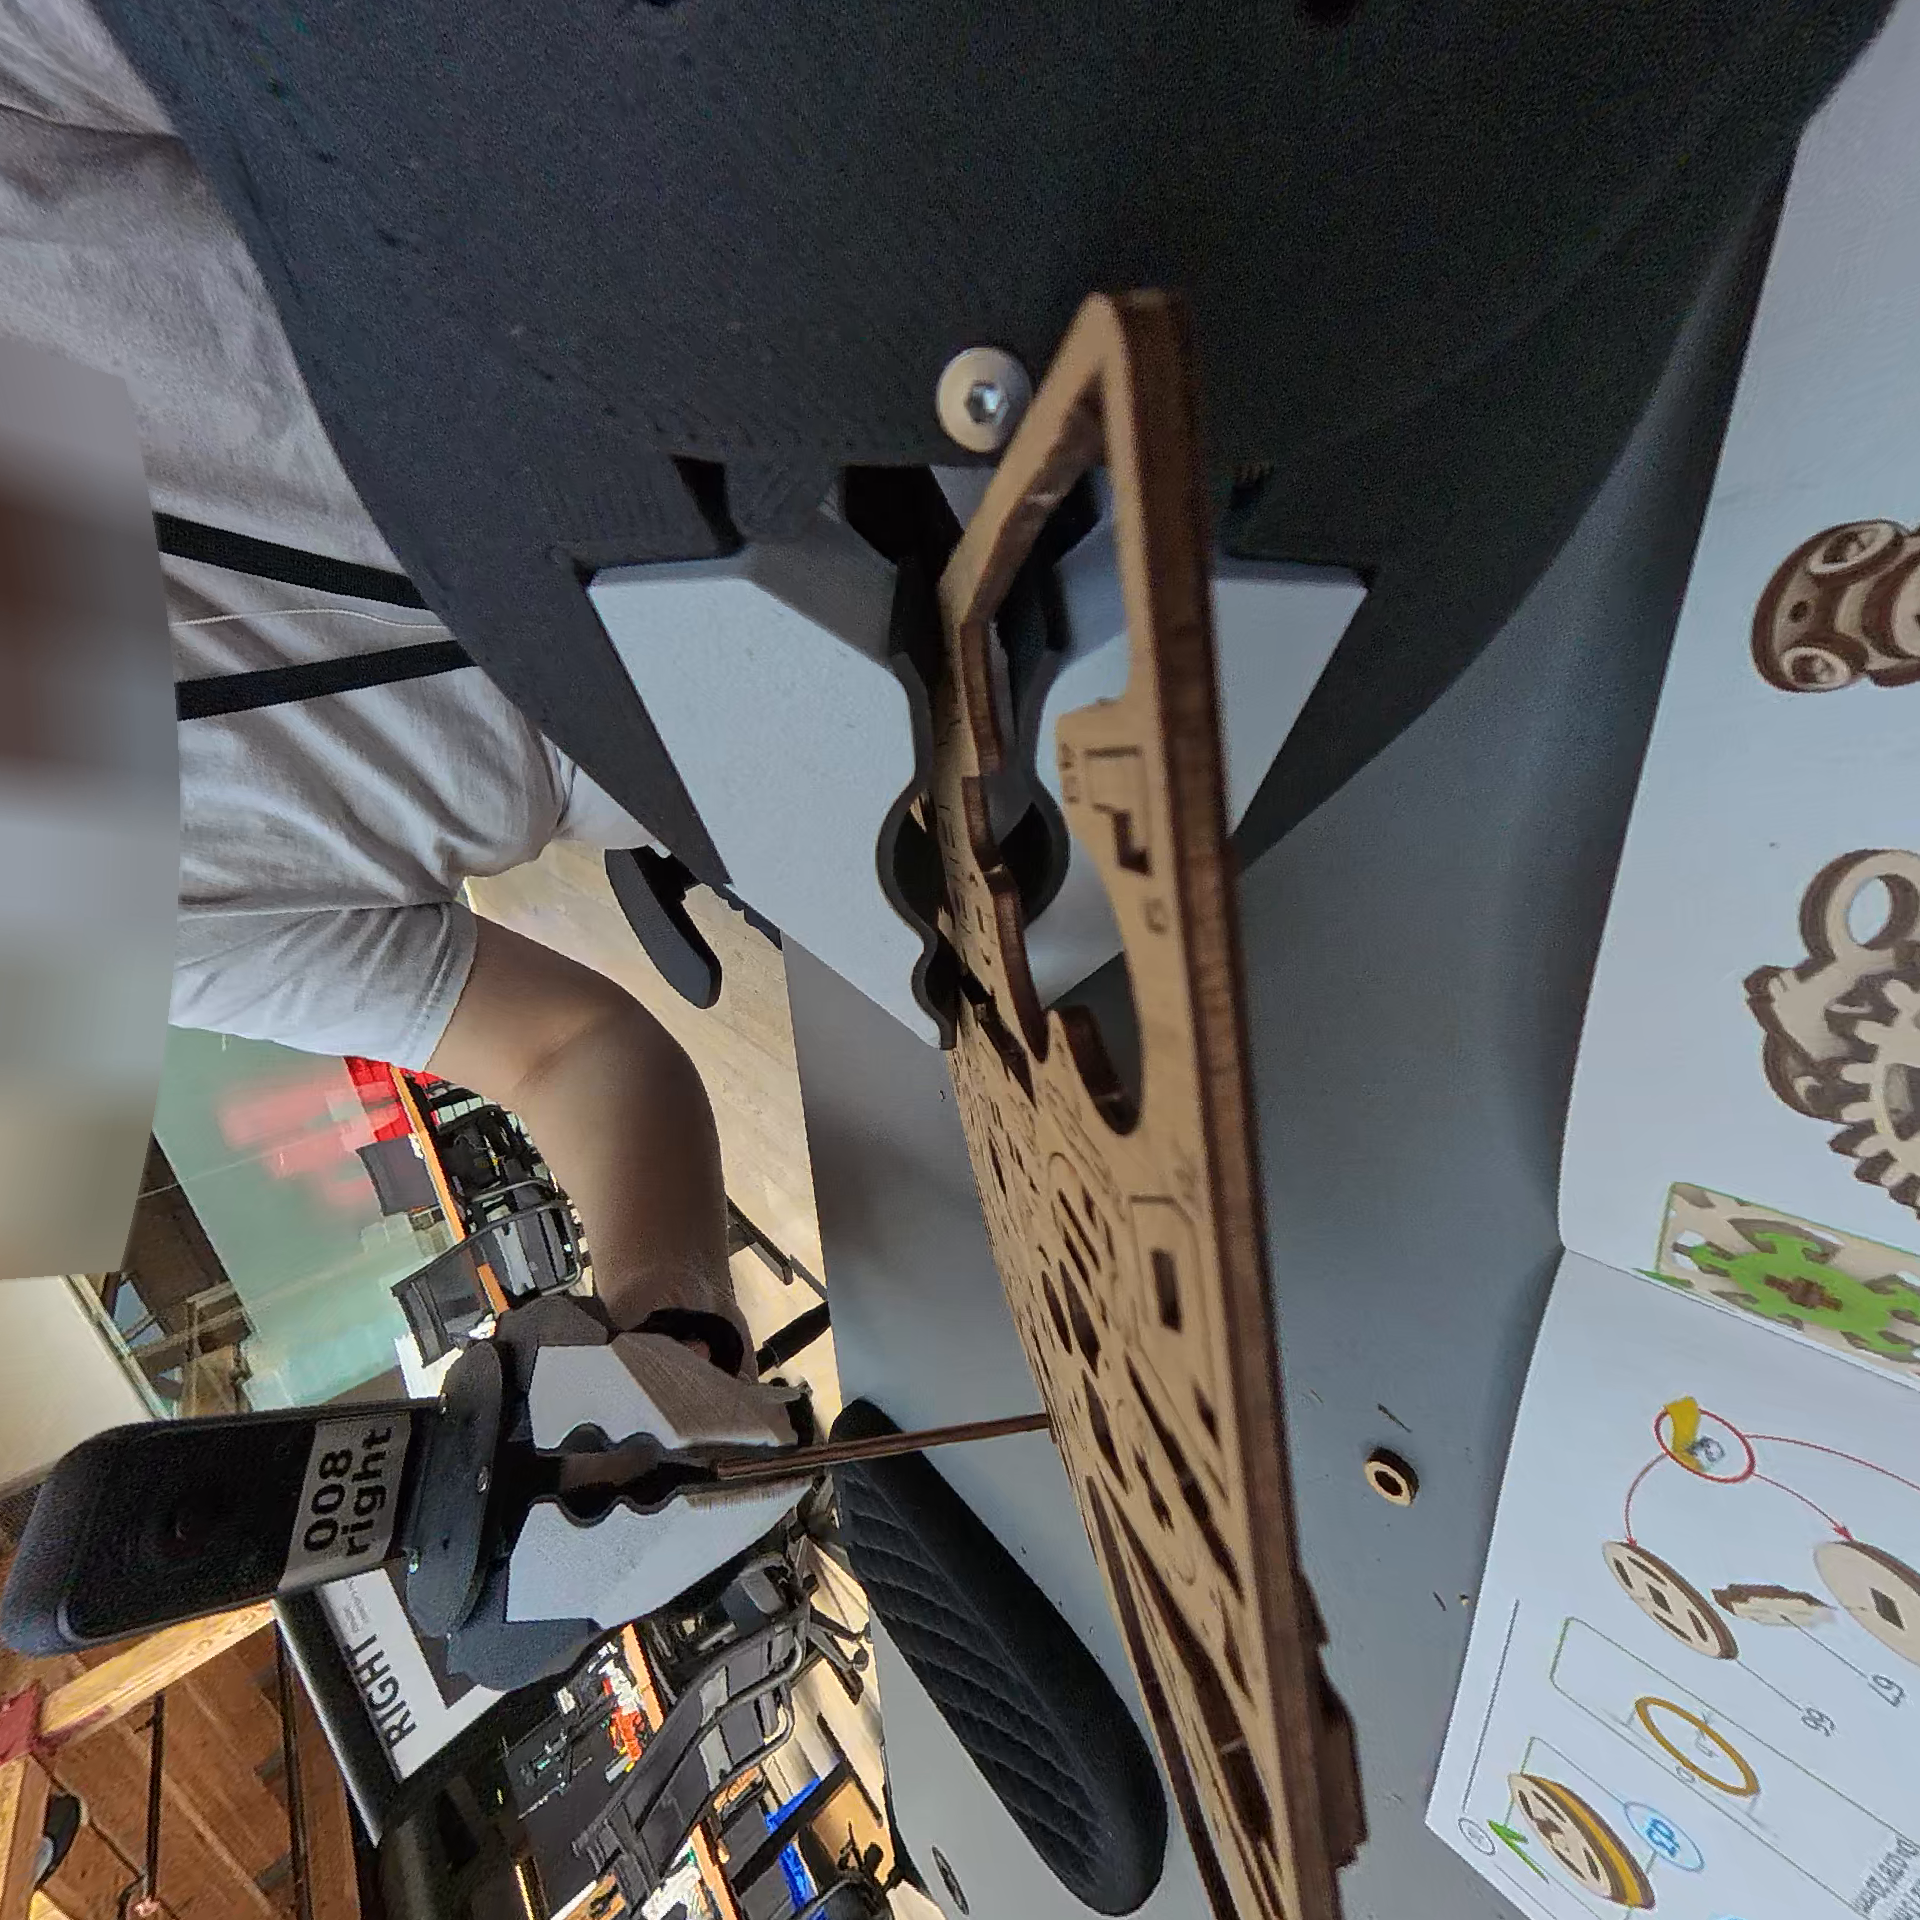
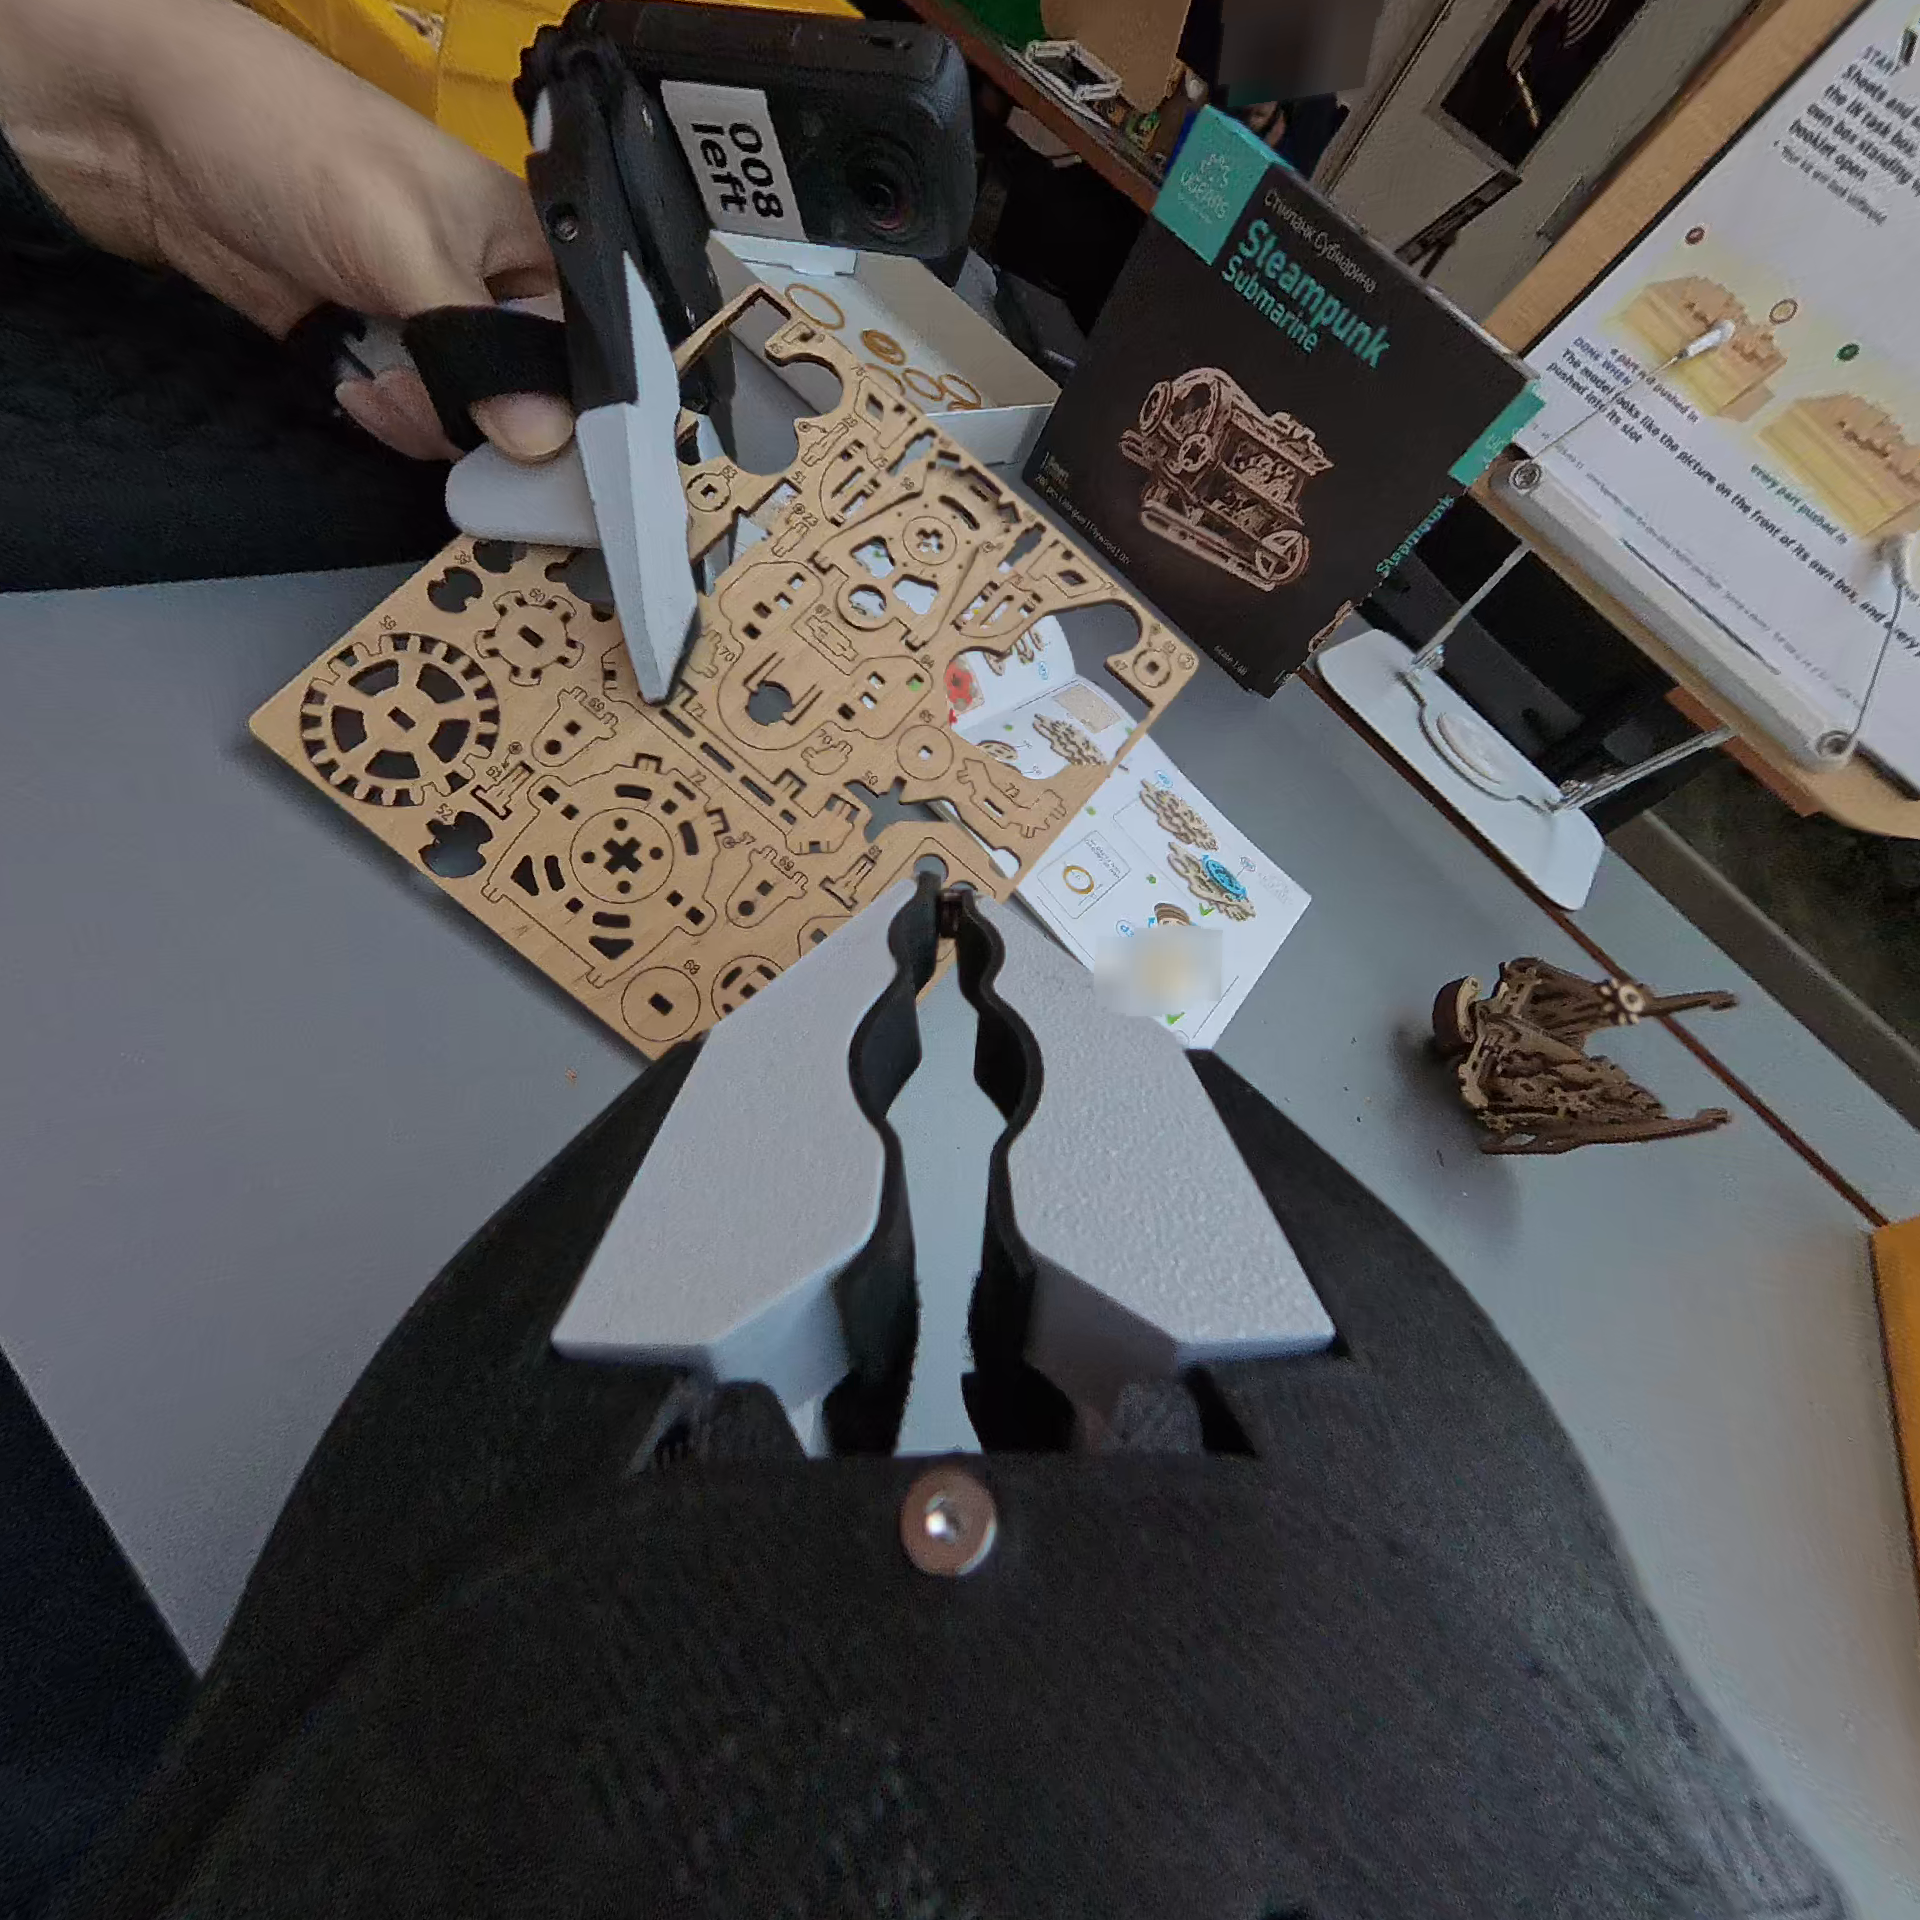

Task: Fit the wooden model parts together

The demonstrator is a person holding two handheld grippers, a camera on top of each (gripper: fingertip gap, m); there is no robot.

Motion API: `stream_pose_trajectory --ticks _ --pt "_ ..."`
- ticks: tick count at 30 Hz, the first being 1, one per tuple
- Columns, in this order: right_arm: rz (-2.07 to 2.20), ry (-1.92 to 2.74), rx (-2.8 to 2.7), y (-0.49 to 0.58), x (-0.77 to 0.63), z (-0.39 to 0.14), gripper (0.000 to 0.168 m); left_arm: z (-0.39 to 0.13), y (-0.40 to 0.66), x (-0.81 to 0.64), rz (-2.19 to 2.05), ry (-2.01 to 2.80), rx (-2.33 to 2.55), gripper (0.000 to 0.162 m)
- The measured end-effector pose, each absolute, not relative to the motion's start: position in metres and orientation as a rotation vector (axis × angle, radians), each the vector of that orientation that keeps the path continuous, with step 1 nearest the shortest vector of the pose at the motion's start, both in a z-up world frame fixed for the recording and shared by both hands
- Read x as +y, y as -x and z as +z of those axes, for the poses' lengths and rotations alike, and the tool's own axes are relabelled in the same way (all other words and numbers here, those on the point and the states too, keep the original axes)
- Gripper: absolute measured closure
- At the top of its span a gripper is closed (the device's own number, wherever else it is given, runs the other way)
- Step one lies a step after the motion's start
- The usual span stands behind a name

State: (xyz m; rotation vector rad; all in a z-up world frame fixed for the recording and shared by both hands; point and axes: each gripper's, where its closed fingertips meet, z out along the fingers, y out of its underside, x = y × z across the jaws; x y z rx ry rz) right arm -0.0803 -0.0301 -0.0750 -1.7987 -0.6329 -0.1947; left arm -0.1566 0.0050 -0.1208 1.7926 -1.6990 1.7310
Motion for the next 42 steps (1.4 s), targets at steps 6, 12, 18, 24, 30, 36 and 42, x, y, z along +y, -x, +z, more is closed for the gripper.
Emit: stream_pose_trajectory --ticks 6,12,18,24,30,36,42 --pt "0.374 1.757 -0.239 0.053 -0.047 -0.082 0.167 -0.121 0.157 0.001 1.720 -1.767 -1.716 0.161" --pt "0.288 1.776 -0.239 0.058 -0.054 -0.087 0.167 -0.121 0.158 -0.001 1.715 -1.751 -1.753 0.161" --pt "-0.041 1.978 -0.454 0.076 -0.045 -0.090 0.167 -0.119 0.160 -0.007 1.712 -1.707 -1.783 0.161" --pt "-0.300 1.960 -0.543 0.083 -0.045 -0.077 0.167 -0.119 0.156 0.009 1.750 -1.818 -1.620 0.162" --pt "0.196 1.816 -0.084 0.064 -0.068 -0.047 0.168 -0.122 0.155 0.015 1.742 -1.855 -1.631 0.162" --pt "0.255 1.755 -0.084 0.050 -0.091 -0.048 0.168 -0.122 0.157 0.007 1.729 -1.798 -1.650 0.162" --pt "0.118 1.797 -0.176 0.061 -0.082 -0.059 0.167 -0.121 0.158 0.006 1.727 -1.785 -1.664 0.162"
